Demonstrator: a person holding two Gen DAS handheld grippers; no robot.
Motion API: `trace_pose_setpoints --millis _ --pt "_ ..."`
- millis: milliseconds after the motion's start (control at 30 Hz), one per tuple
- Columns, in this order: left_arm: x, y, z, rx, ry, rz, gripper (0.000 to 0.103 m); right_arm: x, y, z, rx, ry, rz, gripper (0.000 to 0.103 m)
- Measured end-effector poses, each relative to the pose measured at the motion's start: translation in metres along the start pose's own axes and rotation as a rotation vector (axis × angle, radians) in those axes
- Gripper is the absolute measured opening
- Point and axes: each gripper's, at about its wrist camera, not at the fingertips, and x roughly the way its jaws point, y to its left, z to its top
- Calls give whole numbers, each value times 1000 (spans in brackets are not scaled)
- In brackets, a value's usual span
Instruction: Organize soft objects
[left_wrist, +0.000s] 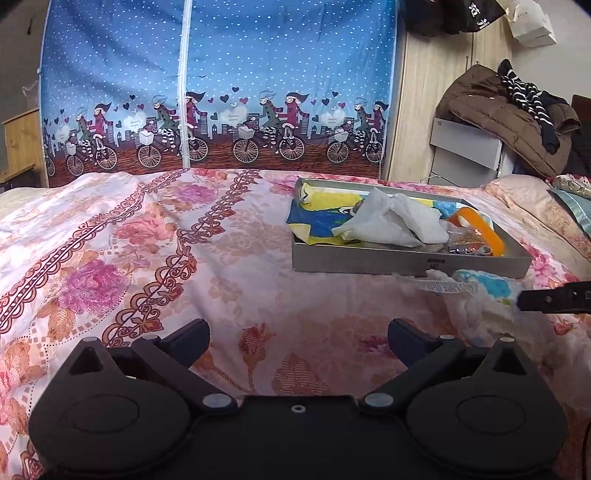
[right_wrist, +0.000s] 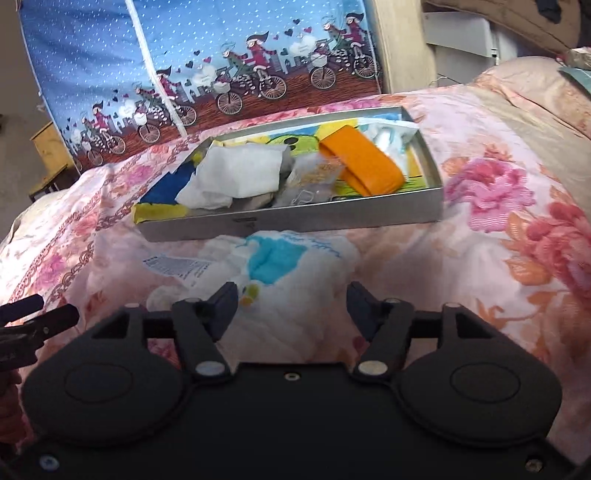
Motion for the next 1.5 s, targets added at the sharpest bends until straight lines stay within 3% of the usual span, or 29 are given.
trace_pose_setpoints --millis 67,200,333,467,567,733,833,967,1267,1500 --pt "1 -2 -1 8 3 -9 102 16 -4 5 16 19 11 69" --pt "4 -6 -2 31 -2 -32 102 26 7 -5 38 88 39 68" --pt "11 -13 -2 71 -6 -52 102 23 20 -14 -21 85 20 23" --pt "15 -18 -4 101 -1 -65 102 14 29 -9 -90 32 -29 8" --pt "14 -19 -4 104 -17 -71 102 9 38 -4 -184 -3 -116 6" --pt "13 -26 -6 135 -37 -80 102 4 28 12 -227 -45 -284 5" --pt "11 -32 -5 123 -91 -91 102 -4 2 22 -158 -66 -374 5" --pt "24 -44 10 44 -131 -127 102 -3 -25 26 -38 -60 -381 5" --pt "85 -108 81 -22 -309 -164 102 -1 -36 15 7 -105 -333 5" --pt "136 -148 122 3 -352 -186 102 2 -46 7 93 -90 -299 5"
